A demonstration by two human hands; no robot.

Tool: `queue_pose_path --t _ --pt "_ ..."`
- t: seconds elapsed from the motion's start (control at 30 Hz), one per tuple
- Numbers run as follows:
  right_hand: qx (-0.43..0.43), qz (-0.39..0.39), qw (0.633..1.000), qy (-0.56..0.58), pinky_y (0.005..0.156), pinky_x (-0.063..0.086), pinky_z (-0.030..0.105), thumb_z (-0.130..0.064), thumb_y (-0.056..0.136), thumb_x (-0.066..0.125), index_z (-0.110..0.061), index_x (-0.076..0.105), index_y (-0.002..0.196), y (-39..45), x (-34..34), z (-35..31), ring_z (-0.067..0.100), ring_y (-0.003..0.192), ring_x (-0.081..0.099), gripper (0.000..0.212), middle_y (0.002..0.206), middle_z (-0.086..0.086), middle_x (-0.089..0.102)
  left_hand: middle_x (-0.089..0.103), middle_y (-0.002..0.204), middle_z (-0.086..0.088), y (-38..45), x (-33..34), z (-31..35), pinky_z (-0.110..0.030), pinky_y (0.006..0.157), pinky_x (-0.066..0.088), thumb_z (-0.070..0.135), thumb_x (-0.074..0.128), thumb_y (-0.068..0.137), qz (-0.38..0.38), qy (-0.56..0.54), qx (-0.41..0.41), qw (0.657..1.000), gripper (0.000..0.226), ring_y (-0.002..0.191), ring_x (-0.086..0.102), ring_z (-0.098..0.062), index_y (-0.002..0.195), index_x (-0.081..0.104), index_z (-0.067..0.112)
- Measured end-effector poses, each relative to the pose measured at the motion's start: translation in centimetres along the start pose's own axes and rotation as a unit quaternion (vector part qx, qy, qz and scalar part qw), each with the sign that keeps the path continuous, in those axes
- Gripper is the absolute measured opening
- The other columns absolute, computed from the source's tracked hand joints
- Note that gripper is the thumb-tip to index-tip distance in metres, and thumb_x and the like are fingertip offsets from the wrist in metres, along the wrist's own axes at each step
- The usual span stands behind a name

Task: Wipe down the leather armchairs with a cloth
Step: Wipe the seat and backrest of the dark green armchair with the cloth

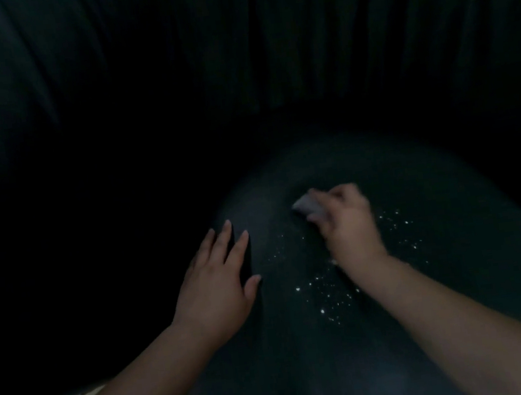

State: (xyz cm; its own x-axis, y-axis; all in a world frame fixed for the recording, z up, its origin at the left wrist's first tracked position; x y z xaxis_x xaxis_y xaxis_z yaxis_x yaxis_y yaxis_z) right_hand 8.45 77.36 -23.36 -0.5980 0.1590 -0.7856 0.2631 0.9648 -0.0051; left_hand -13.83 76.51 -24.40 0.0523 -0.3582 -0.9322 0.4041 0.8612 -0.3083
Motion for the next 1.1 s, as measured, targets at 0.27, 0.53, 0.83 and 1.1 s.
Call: queue_pose_path --t 0.27,0.53,0.83,1.1 --pt "0.006 0.028 1.0 0.01 0.094 0.044 0.039 -0.028 0.091 0.061 -0.022 0.062 0.122 1.4 -0.4 1.4 0.028 0.108 0.049 0.032 0.117 0.01 0.05 -0.011 0.161 0.002 -0.3 -0.2 0.1 -0.04 0.12 0.013 0.056 0.039 0.093 -0.002 -0.002 0.001 1.0 0.073 0.148 -0.008 -0.019 0.153 0.005 0.032" --pt "-0.008 0.012 0.998 0.056 0.098 0.042 0.032 -0.02 0.09 0.064 -0.019 0.051 0.137 -0.4 0.7 -0.9 0.023 0.11 0.047 0.049 0.116 0.007 0.049 -0.014 0.161 0.001 -1.1 -0.1 -0.3 -0.039 0.12 0.012 0.055 0.04 0.094 -0.007 -0.032 -0.015 0.999 0.068 0.147 -0.011 -0.018 0.151 0.006 0.041" --pt "-0.092 -0.009 0.995 -0.038 0.083 0.05 0.042 -0.019 0.083 0.072 -0.016 0.068 0.119 -1.1 -0.1 -2.5 0.031 0.093 0.055 0.036 0.104 0.014 0.056 -0.014 0.161 0.004 -1.3 0.2 -0.5 -0.038 0.12 0.01 0.055 0.04 0.094 -0.002 -0.046 -0.013 0.999 0.067 0.146 -0.012 -0.015 0.15 0.007 0.042" --pt "-0.096 -0.046 0.994 -0.008 0.082 0.05 0.04 -0.019 0.083 0.072 -0.016 0.07 0.114 -2.5 1.7 -3.7 0.03 0.092 0.054 0.031 0.101 0.013 0.051 -0.015 0.16 0.003 -1.5 0.1 -0.5 -0.039 0.12 0.01 0.054 0.041 0.094 -0.012 -0.052 -0.016 0.998 0.067 0.147 -0.012 -0.016 0.151 0.007 0.042"
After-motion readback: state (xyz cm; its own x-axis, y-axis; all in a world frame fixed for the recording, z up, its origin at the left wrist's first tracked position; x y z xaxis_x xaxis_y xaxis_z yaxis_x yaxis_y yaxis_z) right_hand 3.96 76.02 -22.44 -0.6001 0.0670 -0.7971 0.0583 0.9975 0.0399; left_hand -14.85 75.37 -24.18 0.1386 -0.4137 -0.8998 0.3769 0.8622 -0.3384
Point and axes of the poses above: each hand's wrist, its own y-axis towards the middle knuckle, its own x-axis out of the palm, z = x × y, the point moved 7 cm from there along y, towards the middle knuckle
